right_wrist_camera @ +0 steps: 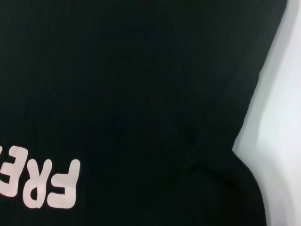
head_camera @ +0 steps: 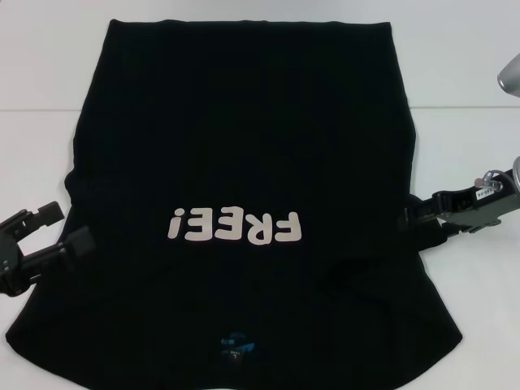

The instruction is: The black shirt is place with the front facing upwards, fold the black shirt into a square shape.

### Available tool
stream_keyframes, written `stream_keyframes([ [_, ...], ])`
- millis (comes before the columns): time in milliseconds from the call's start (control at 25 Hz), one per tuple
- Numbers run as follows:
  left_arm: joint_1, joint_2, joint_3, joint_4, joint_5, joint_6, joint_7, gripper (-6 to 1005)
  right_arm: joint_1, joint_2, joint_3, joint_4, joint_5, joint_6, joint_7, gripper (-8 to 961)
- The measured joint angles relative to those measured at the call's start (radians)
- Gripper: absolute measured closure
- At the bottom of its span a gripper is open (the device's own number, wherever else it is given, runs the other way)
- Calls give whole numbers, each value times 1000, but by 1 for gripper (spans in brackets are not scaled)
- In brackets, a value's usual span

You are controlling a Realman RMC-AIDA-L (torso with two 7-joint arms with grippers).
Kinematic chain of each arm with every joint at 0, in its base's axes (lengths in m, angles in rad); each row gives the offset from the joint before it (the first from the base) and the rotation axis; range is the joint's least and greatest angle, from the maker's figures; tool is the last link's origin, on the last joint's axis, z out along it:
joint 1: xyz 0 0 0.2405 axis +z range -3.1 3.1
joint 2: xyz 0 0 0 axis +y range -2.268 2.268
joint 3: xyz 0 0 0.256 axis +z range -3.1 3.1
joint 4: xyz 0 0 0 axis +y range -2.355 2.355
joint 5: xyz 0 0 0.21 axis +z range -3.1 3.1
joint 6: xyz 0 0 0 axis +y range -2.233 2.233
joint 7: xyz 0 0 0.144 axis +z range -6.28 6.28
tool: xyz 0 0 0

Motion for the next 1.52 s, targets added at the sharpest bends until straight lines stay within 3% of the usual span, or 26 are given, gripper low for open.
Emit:
stream_keyframes([
  [640, -1, 1, 0, 1, 1, -2, 2, 124, 0, 2, -11, 14, -4, 5, -1, 13],
  [1080, -3, 4, 0, 3, -1, -1, 2, 125, 0, 5, -30, 8, -17, 10, 0, 426],
  [1160, -3, 5, 0, 4, -2, 0, 2, 126, 2, 5, -31, 8, -17, 10, -2, 645],
  [1520, -8, 7, 0, 5, -3, 3, 0, 127, 6, 6, -19, 5, 10, 11, -7, 837],
])
